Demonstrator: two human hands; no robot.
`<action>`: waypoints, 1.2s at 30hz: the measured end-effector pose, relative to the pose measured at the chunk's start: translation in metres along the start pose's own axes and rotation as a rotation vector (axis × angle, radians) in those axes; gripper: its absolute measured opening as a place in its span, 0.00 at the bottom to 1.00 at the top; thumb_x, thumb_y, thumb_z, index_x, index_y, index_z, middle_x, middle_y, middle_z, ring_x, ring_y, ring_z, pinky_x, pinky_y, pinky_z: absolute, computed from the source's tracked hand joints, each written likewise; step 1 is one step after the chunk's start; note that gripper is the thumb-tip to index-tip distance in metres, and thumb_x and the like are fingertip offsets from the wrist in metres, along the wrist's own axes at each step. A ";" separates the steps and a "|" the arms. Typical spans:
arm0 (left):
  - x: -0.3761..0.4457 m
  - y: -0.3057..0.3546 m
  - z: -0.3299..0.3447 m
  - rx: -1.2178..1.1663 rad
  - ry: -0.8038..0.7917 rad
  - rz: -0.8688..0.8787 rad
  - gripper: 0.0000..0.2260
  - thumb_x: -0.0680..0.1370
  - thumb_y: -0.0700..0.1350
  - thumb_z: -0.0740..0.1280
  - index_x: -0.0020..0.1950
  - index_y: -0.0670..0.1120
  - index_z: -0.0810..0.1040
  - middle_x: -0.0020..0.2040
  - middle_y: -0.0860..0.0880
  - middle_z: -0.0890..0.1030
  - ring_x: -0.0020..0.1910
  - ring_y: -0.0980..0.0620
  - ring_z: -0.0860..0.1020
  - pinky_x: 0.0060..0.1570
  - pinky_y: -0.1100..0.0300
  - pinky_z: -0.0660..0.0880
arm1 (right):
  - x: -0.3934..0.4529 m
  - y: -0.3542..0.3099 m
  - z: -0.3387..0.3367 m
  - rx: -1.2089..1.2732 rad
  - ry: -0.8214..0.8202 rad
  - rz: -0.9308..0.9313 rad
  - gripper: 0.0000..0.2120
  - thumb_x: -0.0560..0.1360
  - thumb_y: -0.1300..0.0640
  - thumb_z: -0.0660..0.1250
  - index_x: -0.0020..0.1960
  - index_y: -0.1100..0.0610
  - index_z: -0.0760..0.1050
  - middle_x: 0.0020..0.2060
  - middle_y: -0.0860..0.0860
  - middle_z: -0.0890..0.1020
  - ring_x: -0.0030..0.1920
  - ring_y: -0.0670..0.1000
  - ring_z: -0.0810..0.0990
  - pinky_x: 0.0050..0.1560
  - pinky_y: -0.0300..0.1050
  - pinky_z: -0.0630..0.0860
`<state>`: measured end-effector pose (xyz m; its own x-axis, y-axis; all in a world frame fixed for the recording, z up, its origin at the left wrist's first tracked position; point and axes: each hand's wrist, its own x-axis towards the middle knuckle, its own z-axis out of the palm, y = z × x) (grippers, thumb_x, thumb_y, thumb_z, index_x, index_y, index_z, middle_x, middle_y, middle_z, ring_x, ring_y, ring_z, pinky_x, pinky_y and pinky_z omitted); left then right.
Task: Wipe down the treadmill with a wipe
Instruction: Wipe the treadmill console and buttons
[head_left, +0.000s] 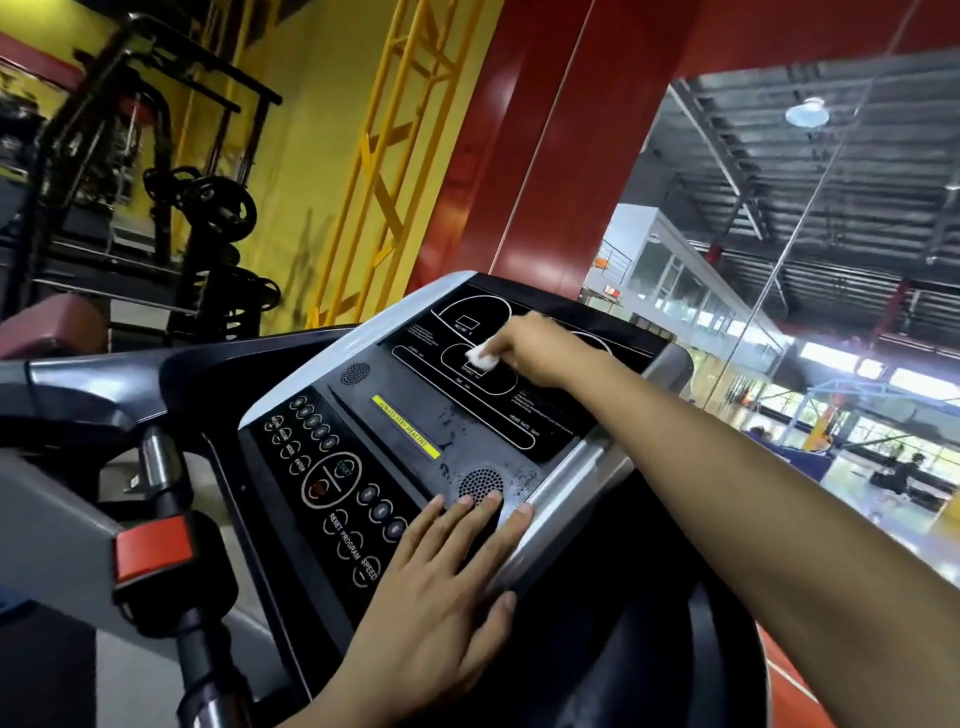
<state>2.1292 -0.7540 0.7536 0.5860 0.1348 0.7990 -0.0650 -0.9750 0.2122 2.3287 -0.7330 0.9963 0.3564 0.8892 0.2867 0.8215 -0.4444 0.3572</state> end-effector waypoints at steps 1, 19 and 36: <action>0.000 0.000 0.000 0.001 0.000 -0.001 0.31 0.80 0.57 0.59 0.83 0.56 0.57 0.79 0.52 0.67 0.78 0.51 0.66 0.77 0.48 0.56 | 0.003 -0.002 0.003 -0.001 -0.023 -0.072 0.17 0.76 0.62 0.66 0.59 0.46 0.84 0.55 0.56 0.85 0.54 0.61 0.83 0.57 0.51 0.79; -0.001 0.000 0.003 -0.019 0.020 -0.013 0.31 0.80 0.56 0.60 0.83 0.57 0.58 0.79 0.54 0.66 0.78 0.51 0.65 0.76 0.47 0.57 | -0.002 0.047 -0.020 -0.079 0.142 0.152 0.09 0.74 0.62 0.66 0.51 0.55 0.82 0.48 0.60 0.82 0.49 0.61 0.82 0.44 0.46 0.71; -0.002 0.002 0.001 0.004 0.021 -0.025 0.29 0.81 0.55 0.58 0.83 0.56 0.58 0.79 0.53 0.67 0.77 0.51 0.67 0.78 0.46 0.55 | -0.058 0.061 -0.038 -0.132 0.190 0.273 0.16 0.66 0.67 0.64 0.51 0.61 0.83 0.49 0.70 0.79 0.50 0.67 0.82 0.41 0.50 0.70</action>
<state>2.1283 -0.7567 0.7522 0.5700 0.1632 0.8053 -0.0473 -0.9719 0.2305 2.3410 -0.8158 1.0350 0.4556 0.7054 0.5430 0.6384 -0.6840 0.3530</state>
